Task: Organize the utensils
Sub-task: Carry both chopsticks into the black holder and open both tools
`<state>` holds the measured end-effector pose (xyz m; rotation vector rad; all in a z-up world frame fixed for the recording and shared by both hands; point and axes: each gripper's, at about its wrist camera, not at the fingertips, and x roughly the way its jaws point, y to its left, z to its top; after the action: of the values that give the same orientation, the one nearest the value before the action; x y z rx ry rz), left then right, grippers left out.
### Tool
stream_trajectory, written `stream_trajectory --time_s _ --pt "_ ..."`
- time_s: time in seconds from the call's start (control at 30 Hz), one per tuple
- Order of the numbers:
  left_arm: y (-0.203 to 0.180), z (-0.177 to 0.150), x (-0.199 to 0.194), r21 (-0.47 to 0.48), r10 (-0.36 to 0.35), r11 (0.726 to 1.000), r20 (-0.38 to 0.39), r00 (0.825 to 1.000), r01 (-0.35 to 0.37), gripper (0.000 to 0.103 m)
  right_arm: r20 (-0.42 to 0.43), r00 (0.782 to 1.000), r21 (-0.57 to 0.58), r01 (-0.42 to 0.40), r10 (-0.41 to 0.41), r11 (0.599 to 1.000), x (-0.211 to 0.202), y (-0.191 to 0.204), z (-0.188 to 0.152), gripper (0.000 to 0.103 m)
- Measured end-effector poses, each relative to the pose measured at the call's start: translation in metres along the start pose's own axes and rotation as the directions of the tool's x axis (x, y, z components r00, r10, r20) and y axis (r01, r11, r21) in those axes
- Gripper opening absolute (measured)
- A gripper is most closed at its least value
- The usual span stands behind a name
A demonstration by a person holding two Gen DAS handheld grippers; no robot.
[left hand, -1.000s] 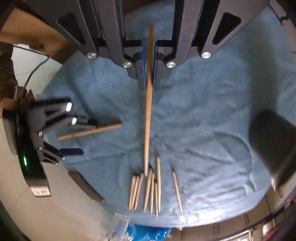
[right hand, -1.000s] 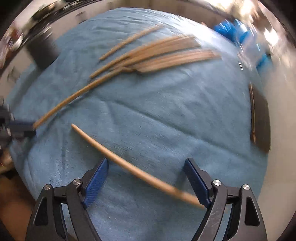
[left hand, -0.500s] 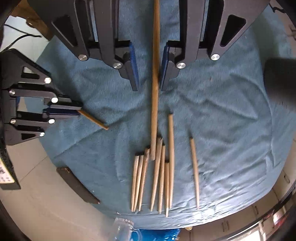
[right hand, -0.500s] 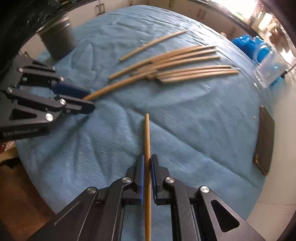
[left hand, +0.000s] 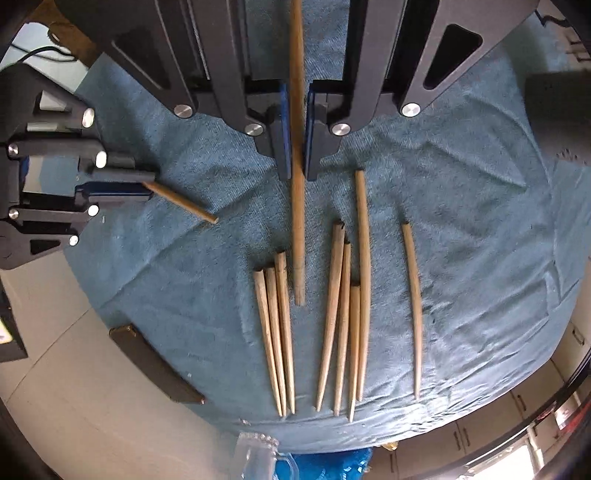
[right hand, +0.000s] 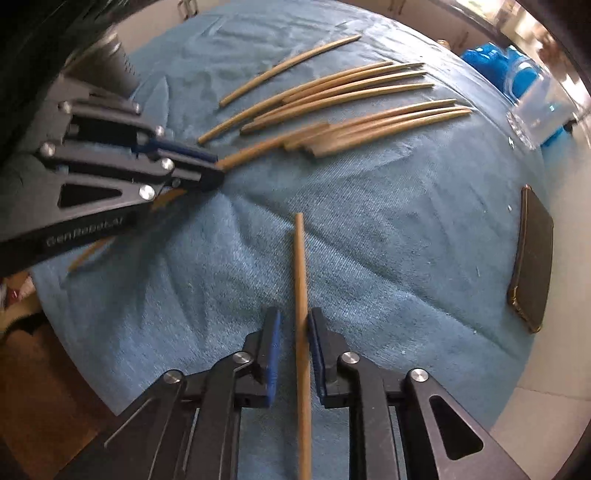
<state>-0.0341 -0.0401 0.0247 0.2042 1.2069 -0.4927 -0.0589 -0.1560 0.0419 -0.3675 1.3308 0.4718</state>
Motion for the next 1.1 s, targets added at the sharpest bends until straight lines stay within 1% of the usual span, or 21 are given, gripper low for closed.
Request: stream_trajectory --time_s 0.13,0.23,0.33,0.37,0.43,0.47,0.53,0.63,0.67,0.7,0.73,0.77,0.83,0.9,0.93,1.0,1.1 --pt "0.006 -0.023 -0.027 -0.03 -0.027 0.999 0.086 0.996 0.029 0.007 0.079 0.997 0.054 -0.014 0.009 0.998 -0.009 -0.007 -0.01 0.008" --pt "0.013 -0.041 -0.053 -0.052 -0.035 0.998 0.172 0.984 0.044 0.006 0.158 0.987 0.109 -0.06 0.042 0.992 -0.025 -0.013 -0.023 0.008" --pt "0.023 -0.055 -0.078 -0.097 -0.039 0.993 0.245 0.969 0.065 0.006 0.26 0.963 0.15 -0.107 0.065 0.983 -0.045 -0.01 -0.031 0.008" --pt "0.027 -0.06 -0.088 -0.114 -0.039 0.991 0.276 0.96 0.073 0.006 0.286 0.956 0.157 -0.117 0.068 0.981 -0.051 -0.011 -0.031 0.008" --pt "0.033 -0.069 -0.103 -0.136 -0.036 0.987 0.322 0.946 0.084 0.007 0.351 0.934 0.168 -0.137 0.071 0.976 -0.067 -0.006 -0.035 0.008" --pt "0.036 -0.073 -0.114 -0.149 -0.028 0.985 0.355 0.934 0.087 0.006 0.374 0.925 0.171 -0.143 0.07 0.975 -0.076 0.001 -0.029 0.008" --pt "0.042 -0.076 -0.127 -0.167 -0.01 0.982 0.401 0.916 0.084 0.007 0.428 0.901 0.172 -0.163 0.075 0.972 -0.086 0.007 -0.022 0.008" --pt "0.054 -0.082 -0.151 -0.197 0.017 0.977 0.47 0.883 0.086 0.007 0.516 0.853 0.166 -0.197 0.085 0.966 -0.108 0.015 -0.014 0.008" --pt "0.058 -0.085 -0.16 -0.209 0.022 0.973 0.496 0.868 0.094 0.007 0.548 0.831 0.162 -0.214 0.093 0.963 -0.116 0.018 -0.011 0.008" --pt "0.062 -0.086 -0.166 -0.217 0.025 0.971 0.513 0.858 0.101 0.007 0.565 0.819 0.159 -0.223 0.096 0.962 -0.119 0.021 -0.003 0.008" --pt "0.066 -0.087 -0.172 -0.226 0.03 0.968 0.532 0.846 0.108 0.007 0.593 0.799 0.154 -0.234 0.1 0.96 -0.126 0.025 0.002 0.008" --pt "0.071 -0.088 -0.181 -0.239 0.039 0.964 0.557 0.83 0.115 0.006 0.609 0.787 0.151 -0.238 0.099 0.959 -0.128 0.029 0.005 0.008" --pt "0.081 -0.091 -0.194 -0.258 0.058 0.959 0.591 0.804 0.12 0.007 0.641 0.762 0.145 -0.242 0.095 0.96 -0.134 0.036 0.017 0.008" --pt "0.096 -0.091 -0.208 -0.288 0.089 0.949 0.631 0.77 0.126 0.007 0.668 0.736 0.134 -0.26 0.107 0.956 -0.142 0.043 0.029 0.008" --pt "0.103 -0.091 -0.214 -0.305 0.109 0.944 0.647 0.755 0.125 0.007 0.677 0.727 0.13 -0.268 0.111 0.955 -0.145 0.045 0.035 0.008" --pt "0.123 -0.09 -0.228 -0.35 0.164 0.93 0.671 0.723 0.114 0.007 0.701 0.703 0.118 -0.283 0.122 0.952 -0.154 0.051 0.053 0.008" --pt "0.154 -0.084 -0.242 -0.42 0.238 0.901 0.689 0.685 0.109 0.007 0.734 0.664 0.092 -0.303 0.141 0.948 -0.167 0.062 0.078 0.008"
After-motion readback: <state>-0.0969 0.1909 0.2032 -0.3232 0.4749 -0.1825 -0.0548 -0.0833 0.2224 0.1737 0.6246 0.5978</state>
